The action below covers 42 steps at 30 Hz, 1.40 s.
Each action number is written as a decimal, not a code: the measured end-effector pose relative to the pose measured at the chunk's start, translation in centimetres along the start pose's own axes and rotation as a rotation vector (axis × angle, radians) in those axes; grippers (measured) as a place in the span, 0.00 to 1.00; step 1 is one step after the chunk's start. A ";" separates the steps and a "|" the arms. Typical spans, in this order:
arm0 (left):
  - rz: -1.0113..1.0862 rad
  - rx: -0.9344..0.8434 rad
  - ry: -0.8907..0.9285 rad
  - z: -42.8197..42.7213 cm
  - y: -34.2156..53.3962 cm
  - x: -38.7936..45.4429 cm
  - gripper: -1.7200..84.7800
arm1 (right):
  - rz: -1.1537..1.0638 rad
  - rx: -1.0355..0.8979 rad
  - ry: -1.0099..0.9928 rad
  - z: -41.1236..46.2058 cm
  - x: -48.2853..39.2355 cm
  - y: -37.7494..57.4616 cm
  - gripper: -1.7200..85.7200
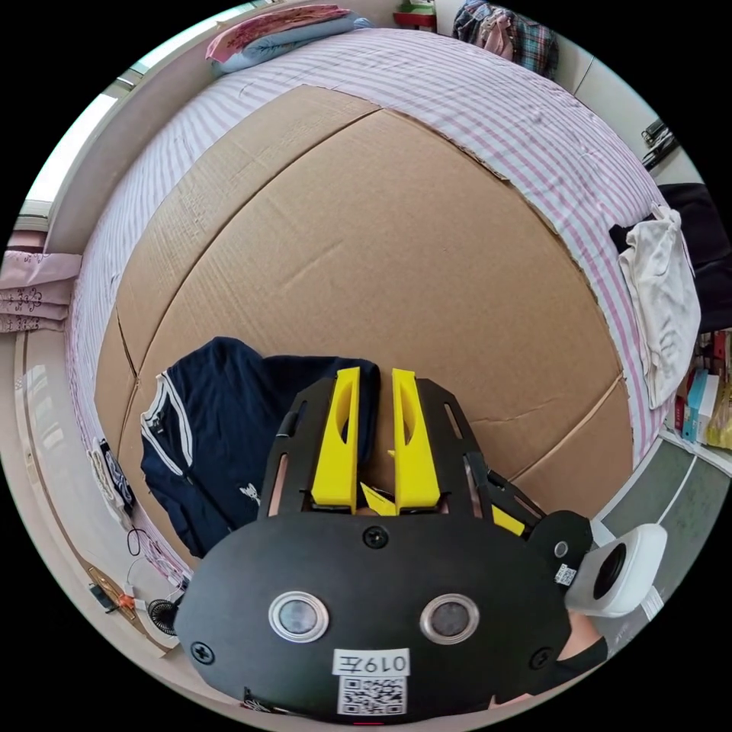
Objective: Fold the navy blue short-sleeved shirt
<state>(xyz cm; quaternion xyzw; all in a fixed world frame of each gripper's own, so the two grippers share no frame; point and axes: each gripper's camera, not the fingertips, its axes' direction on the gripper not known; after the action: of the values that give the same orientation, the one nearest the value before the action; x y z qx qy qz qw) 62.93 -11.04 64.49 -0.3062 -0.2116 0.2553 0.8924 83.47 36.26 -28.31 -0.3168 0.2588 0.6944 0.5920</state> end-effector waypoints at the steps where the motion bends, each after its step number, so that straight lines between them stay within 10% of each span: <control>1: 0.002 0.000 -0.002 0.1 0.0 -0.1 0.09 | -0.004 -0.002 0.002 0.0 -0.2 -0.2 0.11; 22: -0.156 0.279 0.442 0.4 8.7 -19.9 0.03 | -0.045 0.013 -0.066 -2.4 -4.4 -2.9 0.17; 42: -0.234 0.509 0.810 7.4 23.3 -37.8 0.03 | -0.661 0.012 0.513 -0.1 -31.0 -0.1 0.12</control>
<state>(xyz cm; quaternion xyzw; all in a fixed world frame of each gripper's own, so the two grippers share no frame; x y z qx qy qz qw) 21.85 -14.02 46.23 -0.1273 0.1886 0.0574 0.9721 86.64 15.75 -5.25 -0.5421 0.2863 0.3642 0.7012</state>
